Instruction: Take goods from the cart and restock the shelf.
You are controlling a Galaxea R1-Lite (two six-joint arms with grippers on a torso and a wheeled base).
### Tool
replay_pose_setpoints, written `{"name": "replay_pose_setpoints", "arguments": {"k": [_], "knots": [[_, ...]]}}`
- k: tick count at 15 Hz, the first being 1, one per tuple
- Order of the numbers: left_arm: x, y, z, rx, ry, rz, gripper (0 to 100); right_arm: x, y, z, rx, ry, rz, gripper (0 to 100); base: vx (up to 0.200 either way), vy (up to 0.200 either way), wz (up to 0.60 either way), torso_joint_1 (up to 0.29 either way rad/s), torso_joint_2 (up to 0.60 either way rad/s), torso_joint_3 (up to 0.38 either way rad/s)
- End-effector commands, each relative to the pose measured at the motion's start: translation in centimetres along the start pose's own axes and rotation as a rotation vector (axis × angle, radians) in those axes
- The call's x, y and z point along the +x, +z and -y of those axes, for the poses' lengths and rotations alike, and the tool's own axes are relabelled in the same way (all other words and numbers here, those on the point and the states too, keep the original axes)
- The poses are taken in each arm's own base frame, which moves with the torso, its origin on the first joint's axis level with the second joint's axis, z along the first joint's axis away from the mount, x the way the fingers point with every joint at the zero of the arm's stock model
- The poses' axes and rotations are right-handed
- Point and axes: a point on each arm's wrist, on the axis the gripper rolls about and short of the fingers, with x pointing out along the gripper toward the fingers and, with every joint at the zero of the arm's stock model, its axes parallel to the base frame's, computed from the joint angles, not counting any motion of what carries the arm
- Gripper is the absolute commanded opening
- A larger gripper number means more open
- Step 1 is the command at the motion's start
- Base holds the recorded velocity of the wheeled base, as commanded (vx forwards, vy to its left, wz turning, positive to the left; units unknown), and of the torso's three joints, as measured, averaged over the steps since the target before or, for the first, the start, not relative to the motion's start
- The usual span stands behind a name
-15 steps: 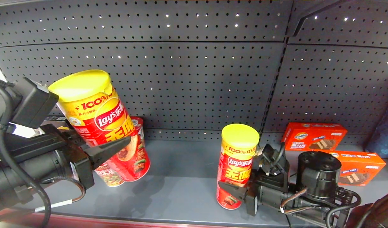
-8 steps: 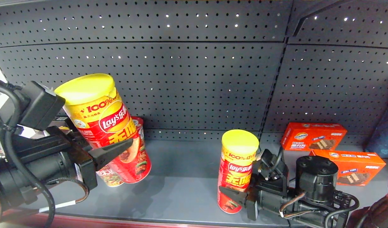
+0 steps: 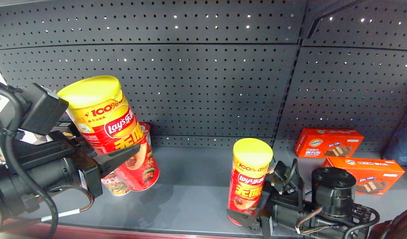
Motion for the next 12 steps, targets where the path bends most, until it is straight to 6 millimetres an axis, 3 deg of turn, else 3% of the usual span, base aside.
{"name": "replay_pose_setpoints", "arguments": {"k": [1,6,12], "knots": [[0.1,0.3,0.0,0.002,-0.002,0.009,0,-0.6,0.2,-0.2,-0.003,-0.006,0.008,100,0.0,0.0,0.0,0.0,0.0,0.0],[4.2,1.4,1.1,0.023,-0.067,-0.017,0,-5.8,-0.3,-0.4,0.011,-0.07,0.003,100,0.0,0.0,0.0,0.0,0.0,0.0],[9.2,-0.3,1.9,0.021,-0.125,-0.124,0,-8.4,0.2,-1.0,-0.001,-0.084,0.05,100,0.0,0.0,0.0,0.0,0.0,0.0]]}}
